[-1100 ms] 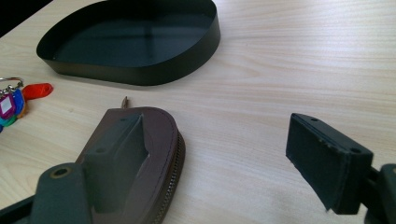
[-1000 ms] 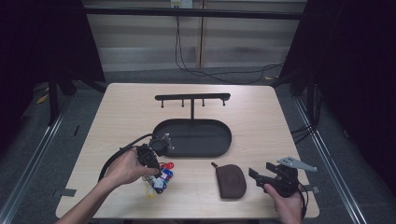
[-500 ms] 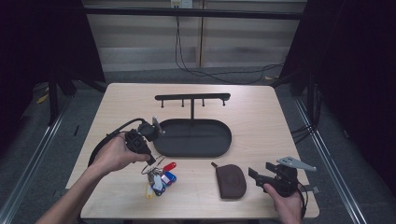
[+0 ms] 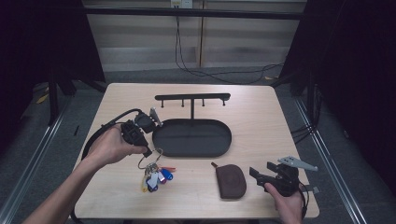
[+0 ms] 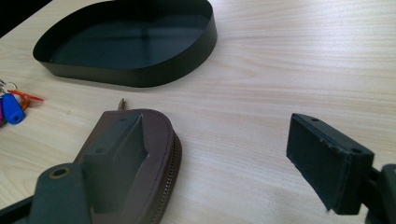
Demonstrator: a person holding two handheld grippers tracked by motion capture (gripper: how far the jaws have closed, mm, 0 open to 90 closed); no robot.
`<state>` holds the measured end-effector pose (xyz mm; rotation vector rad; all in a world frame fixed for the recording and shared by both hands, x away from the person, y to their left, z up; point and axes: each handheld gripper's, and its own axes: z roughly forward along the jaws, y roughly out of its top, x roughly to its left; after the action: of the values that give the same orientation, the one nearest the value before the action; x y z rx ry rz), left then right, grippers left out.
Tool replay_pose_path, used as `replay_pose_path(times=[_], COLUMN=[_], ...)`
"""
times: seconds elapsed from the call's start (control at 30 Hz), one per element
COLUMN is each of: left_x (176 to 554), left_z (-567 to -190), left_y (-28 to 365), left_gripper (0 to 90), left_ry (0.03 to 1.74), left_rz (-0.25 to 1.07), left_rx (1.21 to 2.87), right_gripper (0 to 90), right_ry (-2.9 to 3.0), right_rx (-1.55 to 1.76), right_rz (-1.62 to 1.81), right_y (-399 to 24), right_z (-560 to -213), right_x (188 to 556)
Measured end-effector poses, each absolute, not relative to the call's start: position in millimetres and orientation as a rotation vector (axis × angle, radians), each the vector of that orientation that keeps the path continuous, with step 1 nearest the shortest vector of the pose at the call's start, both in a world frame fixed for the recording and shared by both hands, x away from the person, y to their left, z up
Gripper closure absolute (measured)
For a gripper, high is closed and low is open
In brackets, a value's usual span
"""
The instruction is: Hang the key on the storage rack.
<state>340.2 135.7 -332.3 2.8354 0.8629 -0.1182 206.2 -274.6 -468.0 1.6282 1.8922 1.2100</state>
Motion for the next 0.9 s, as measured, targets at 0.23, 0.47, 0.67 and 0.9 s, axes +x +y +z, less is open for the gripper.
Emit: replay_pose_path(times=[0.23, 0.47, 0.67, 0.9], left_x=[339.5, 339.9, 339.8, 346.4], left_z=[-305.4, -291.4, -283.4, -273.4], left_y=[134.2, 132.3, 132.7, 134.2], left_gripper=[88.4, 88.4, 88.4, 88.4], left_ry=[0.829, 0.866, 0.844, 0.854], left_rz=[-0.062, -0.006, -0.005, -0.017], left_rx=[2.847, 2.857, 2.851, 2.839], right_gripper=[19.3, 18.7, 15.6, 14.5], right_ry=[1.893, 1.889, 1.887, 1.894], right_rx=[1.626, 1.624, 1.590, 1.588], right_rz=[1.211, 1.211, 1.253, 1.247], right_y=[-274.6, -275.3, -274.8, -274.1], right_z=[-467.7, -467.1, -464.9, -465.0], right_x=[205.6, 205.2, 203.7, 203.9])
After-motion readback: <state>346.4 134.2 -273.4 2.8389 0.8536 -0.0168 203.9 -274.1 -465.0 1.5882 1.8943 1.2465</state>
